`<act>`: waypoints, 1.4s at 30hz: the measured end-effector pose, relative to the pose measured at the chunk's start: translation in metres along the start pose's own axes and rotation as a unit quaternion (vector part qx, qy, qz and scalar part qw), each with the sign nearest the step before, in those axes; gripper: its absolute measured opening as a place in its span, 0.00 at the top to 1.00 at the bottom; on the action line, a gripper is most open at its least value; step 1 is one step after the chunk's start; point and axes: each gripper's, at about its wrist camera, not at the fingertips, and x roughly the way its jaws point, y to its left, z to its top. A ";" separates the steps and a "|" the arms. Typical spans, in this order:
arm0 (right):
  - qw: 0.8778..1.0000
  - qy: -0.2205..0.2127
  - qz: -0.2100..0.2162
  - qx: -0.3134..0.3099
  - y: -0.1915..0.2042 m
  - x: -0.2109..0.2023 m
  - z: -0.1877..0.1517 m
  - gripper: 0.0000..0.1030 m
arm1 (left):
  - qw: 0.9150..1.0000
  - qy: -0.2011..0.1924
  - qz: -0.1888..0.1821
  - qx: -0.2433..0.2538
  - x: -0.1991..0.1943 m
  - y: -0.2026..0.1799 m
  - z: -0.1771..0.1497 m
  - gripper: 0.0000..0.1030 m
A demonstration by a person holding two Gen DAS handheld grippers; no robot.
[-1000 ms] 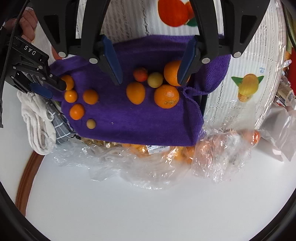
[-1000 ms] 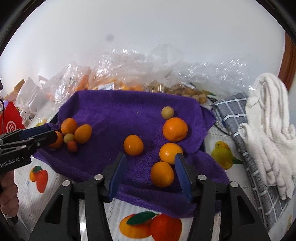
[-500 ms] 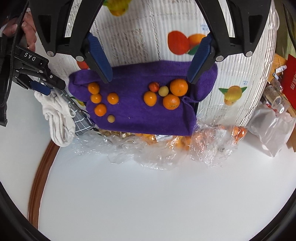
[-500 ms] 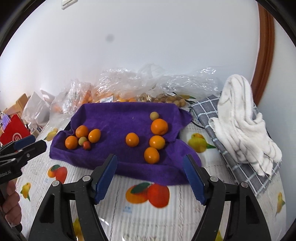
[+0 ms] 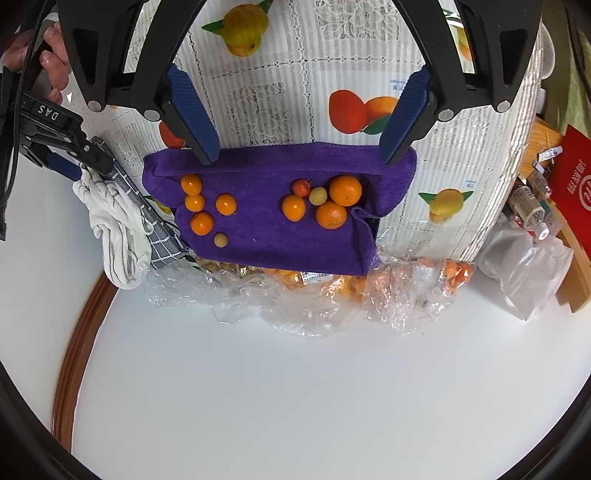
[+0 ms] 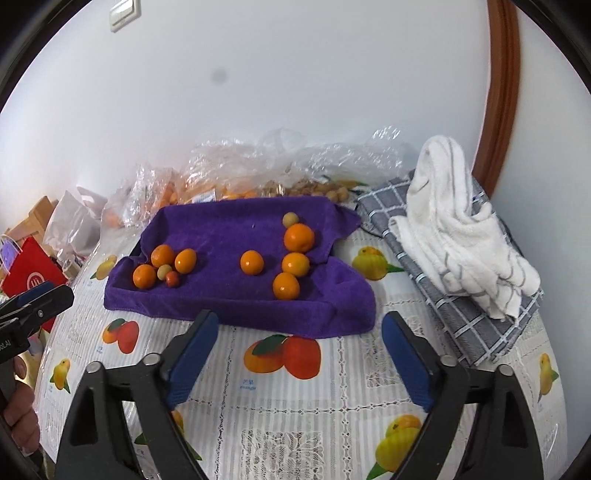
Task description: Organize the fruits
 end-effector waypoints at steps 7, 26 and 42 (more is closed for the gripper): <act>1.000 -0.021 -0.004 -0.003 -0.001 -0.029 -0.006 0.01 | 1.000 -0.019 0.009 0.002 -0.026 -0.007 -0.003 0.05; 0.999 -0.044 -0.008 0.018 -0.011 -0.087 -0.021 0.01 | 0.998 -0.059 0.023 0.013 -0.080 -0.028 -0.016 0.02; 0.999 -0.046 -0.015 0.009 -0.006 -0.098 -0.028 0.01 | 0.997 -0.066 0.027 0.011 -0.091 -0.029 -0.019 0.02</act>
